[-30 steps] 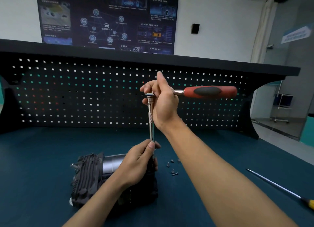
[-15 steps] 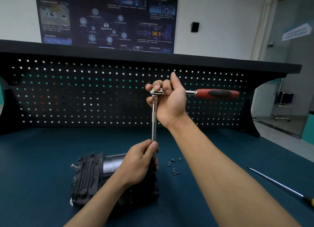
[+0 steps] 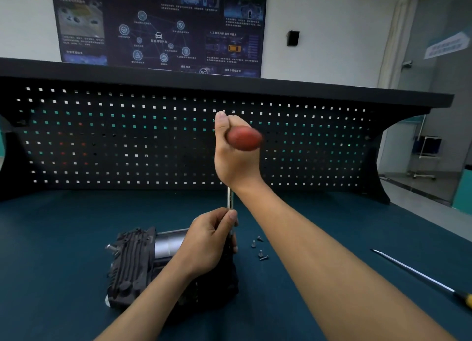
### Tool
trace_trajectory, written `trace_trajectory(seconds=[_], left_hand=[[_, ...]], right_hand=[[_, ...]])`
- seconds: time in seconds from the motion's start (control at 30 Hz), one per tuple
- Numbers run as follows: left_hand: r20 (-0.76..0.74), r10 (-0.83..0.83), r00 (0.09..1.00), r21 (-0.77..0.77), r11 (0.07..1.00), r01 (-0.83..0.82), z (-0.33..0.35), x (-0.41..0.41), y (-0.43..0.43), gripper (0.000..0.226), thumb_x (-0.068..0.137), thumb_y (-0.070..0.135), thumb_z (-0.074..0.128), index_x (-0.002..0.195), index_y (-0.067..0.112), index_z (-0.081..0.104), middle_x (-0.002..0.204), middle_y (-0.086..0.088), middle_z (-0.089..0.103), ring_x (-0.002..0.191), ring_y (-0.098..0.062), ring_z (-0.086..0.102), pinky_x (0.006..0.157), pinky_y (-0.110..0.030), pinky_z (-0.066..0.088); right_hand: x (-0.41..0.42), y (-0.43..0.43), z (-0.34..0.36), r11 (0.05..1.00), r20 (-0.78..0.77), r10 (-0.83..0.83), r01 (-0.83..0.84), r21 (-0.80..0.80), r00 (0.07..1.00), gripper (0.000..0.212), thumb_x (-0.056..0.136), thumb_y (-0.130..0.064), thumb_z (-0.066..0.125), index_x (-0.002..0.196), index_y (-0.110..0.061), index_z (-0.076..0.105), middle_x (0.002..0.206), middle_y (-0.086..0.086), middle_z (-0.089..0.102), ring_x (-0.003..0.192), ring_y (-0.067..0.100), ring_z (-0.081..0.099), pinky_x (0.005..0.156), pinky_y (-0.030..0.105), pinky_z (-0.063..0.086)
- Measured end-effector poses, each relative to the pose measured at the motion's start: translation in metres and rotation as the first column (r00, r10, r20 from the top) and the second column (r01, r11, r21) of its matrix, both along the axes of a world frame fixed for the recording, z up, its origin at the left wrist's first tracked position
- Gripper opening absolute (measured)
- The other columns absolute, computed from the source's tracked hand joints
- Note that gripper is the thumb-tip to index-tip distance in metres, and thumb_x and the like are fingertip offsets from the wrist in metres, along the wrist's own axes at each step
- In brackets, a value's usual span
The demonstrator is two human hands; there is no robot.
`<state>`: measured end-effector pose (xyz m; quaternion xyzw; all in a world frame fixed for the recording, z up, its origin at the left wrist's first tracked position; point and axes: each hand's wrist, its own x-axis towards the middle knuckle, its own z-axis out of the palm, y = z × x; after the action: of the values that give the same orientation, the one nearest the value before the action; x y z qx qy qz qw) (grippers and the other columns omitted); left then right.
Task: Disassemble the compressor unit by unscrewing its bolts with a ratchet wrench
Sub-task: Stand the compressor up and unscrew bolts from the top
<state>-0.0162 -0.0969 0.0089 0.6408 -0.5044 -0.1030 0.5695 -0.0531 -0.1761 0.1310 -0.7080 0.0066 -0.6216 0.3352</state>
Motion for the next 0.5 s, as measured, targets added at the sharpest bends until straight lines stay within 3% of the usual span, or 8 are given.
trace_trajectory(seconds=[0.1, 0.2, 0.3, 0.43, 0.5], left_hand=[[0.029, 0.005, 1.0, -0.004, 1.0, -0.004, 0.0, -0.001, 0.001, 0.035, 0.103, 0.038, 0.044, 0.083, 0.013, 0.057, 0.064, -0.007, 0.067, 0.061, -0.021, 0.069, 0.061, -0.033, 0.053], [0.058, 0.015, 0.998, 0.006, 1.0, -0.015, 0.001, -0.001, 0.002, 0.038, 0.103, 0.041, 0.043, 0.087, 0.011, 0.06, 0.067, -0.009, 0.069, 0.062, -0.019, 0.069, 0.064, -0.034, 0.054], [0.037, 0.027, 0.999, 0.014, 1.0, -0.028, 0.001, -0.001, 0.002, 0.038, 0.104, 0.039, 0.042, 0.08, 0.015, 0.057, 0.067, -0.007, 0.07, 0.063, -0.02, 0.07, 0.067, -0.04, 0.055], [0.016, 0.042, 0.999, 0.014, 0.999, -0.043, 0.001, 0.0, 0.001, 0.036, 0.104, 0.034, 0.043, 0.074, 0.017, 0.054, 0.065, -0.008, 0.07, 0.063, -0.022, 0.07, 0.07, -0.049, 0.056], [0.011, 0.045, 0.999, 0.009, 0.999, -0.045, 0.002, -0.001, 0.0, 0.036, 0.104, 0.034, 0.044, 0.073, 0.018, 0.054, 0.064, -0.009, 0.07, 0.063, -0.024, 0.07, 0.072, -0.052, 0.056]], right_hand=[[-0.002, 0.006, -0.001, 0.945, -0.032, -0.291, 0.281, -0.169, 0.956, 0.038, 0.102, -0.031, 0.047, 0.065, -0.02, 0.041, 0.066, -0.009, 0.045, 0.066, 0.02, 0.046, 0.054, 0.033, 0.033], [0.0, 0.013, 0.0, 0.77, -0.081, -0.586, 0.523, -0.366, 0.806, 0.029, 0.101, -0.033, 0.048, 0.077, -0.018, 0.051, 0.079, -0.002, 0.055, 0.077, 0.022, 0.049, 0.064, 0.036, 0.037], [0.006, 0.02, 0.005, 0.653, -0.189, -0.725, 0.574, -0.494, 0.662, 0.026, 0.102, -0.036, 0.04, 0.091, -0.018, 0.056, 0.094, 0.0, 0.06, 0.088, 0.023, 0.05, 0.074, 0.039, 0.034], [0.013, 0.027, 0.009, 0.624, -0.254, -0.76, 0.563, -0.543, 0.598, 0.014, 0.097, -0.031, 0.045, 0.093, -0.02, 0.053, 0.103, 0.001, 0.06, 0.096, 0.025, 0.05, 0.074, 0.039, 0.025], [0.016, 0.029, 0.013, 0.586, -0.298, -0.8, 0.573, -0.573, 0.52, 0.004, 0.091, -0.024, 0.052, 0.092, -0.021, 0.05, 0.106, 0.002, 0.059, 0.098, 0.025, 0.048, 0.075, 0.039, 0.023]])
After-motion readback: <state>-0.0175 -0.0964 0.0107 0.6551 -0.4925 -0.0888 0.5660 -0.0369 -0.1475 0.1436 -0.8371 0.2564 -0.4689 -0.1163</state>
